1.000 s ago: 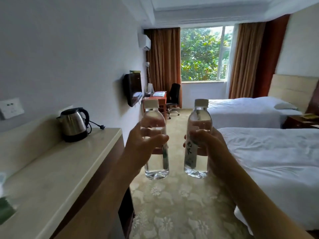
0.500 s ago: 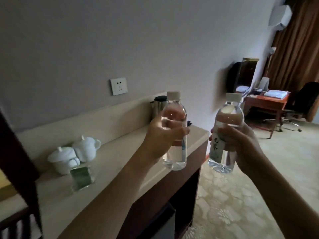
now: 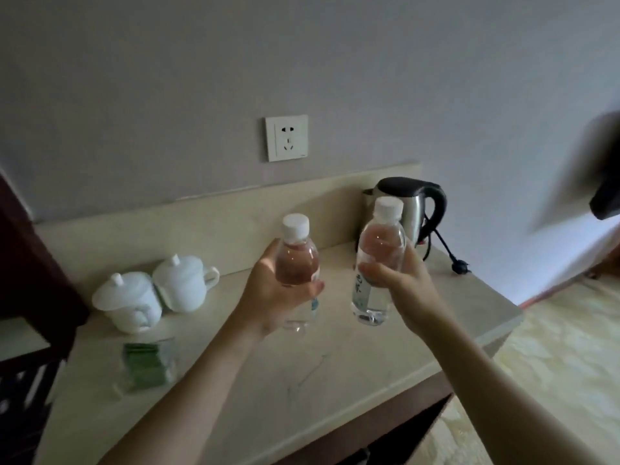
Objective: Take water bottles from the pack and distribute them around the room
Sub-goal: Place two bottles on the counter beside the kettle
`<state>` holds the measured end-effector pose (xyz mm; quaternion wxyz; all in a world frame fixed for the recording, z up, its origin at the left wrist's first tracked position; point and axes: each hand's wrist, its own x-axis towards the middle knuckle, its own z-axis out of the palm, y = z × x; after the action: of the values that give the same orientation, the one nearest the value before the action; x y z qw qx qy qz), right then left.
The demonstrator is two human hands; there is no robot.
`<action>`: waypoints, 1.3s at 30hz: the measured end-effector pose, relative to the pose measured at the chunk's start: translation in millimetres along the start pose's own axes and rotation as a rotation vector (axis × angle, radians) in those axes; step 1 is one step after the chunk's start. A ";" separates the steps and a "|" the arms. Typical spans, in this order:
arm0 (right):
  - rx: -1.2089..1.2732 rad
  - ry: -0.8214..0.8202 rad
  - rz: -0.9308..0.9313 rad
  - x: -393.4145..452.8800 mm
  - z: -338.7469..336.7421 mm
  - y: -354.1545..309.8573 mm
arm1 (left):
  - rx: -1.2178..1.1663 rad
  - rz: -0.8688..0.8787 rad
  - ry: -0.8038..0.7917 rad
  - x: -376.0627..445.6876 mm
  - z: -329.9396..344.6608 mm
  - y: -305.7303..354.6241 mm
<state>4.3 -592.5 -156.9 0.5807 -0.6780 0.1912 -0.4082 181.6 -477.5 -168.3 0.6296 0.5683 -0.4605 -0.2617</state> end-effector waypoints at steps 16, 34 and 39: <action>0.243 -0.415 0.101 40.8 -23.3 141.1 | 0.140 -0.128 0.393 6.5 52.3 -105.1; -0.476 -0.179 0.234 17.4 -23.9 142.4 | 0.488 -0.240 0.759 -20.8 82.2 -122.7; -0.539 -0.197 0.207 56.1 -21.3 162.4 | 0.404 -0.284 0.566 2.5 50.7 -123.7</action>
<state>56.0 -688.0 -291.7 0.4340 -0.8209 0.3033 -0.2139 162.2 -530.5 -289.5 0.5648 0.7890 -0.2273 -0.0829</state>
